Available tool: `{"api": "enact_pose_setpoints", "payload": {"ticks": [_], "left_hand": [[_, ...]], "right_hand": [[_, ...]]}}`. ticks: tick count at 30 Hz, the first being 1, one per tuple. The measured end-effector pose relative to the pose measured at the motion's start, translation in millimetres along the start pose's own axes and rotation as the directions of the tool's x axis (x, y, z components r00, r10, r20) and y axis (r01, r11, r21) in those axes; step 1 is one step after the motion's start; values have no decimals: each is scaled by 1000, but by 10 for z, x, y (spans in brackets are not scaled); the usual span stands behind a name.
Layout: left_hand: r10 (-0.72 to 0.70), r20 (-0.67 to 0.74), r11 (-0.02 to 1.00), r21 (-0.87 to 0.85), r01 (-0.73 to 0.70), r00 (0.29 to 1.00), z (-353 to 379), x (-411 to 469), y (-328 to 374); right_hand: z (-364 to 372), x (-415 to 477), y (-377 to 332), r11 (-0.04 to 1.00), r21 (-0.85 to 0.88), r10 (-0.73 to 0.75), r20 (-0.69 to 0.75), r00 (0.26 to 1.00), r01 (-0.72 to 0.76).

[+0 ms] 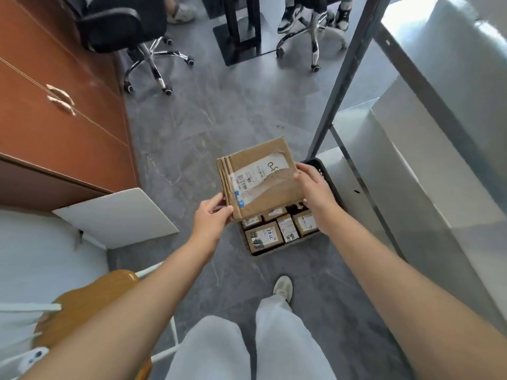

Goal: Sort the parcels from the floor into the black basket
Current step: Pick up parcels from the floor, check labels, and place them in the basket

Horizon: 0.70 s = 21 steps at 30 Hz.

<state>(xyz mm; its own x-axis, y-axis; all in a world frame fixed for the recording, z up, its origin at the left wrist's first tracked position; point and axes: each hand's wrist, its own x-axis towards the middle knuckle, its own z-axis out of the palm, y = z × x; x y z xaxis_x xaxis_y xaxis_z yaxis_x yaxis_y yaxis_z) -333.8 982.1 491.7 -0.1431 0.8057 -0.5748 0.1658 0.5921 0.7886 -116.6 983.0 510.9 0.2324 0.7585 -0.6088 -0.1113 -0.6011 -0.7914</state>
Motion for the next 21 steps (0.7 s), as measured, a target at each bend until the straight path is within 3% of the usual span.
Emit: {"api": "enact_pose_setpoints", "payload": {"ticks": [9, 15, 21], "left_hand": [[-148, 19, 963, 228, 140, 989, 635, 969, -1019], [-242, 83, 917, 344, 200, 967, 973, 1797, -1947], [-200, 126, 922, 359, 143, 972, 1226, 2580, -2651]], "right_hand": [[-41, 1163, 1093, 968, -36, 249, -3, 969, -249], [21, 2078, 1955, 951, -115, 288, -20, 957, -288], [165, 2939, 2744, 942, -131, 312, -6, 950, -310]]}}
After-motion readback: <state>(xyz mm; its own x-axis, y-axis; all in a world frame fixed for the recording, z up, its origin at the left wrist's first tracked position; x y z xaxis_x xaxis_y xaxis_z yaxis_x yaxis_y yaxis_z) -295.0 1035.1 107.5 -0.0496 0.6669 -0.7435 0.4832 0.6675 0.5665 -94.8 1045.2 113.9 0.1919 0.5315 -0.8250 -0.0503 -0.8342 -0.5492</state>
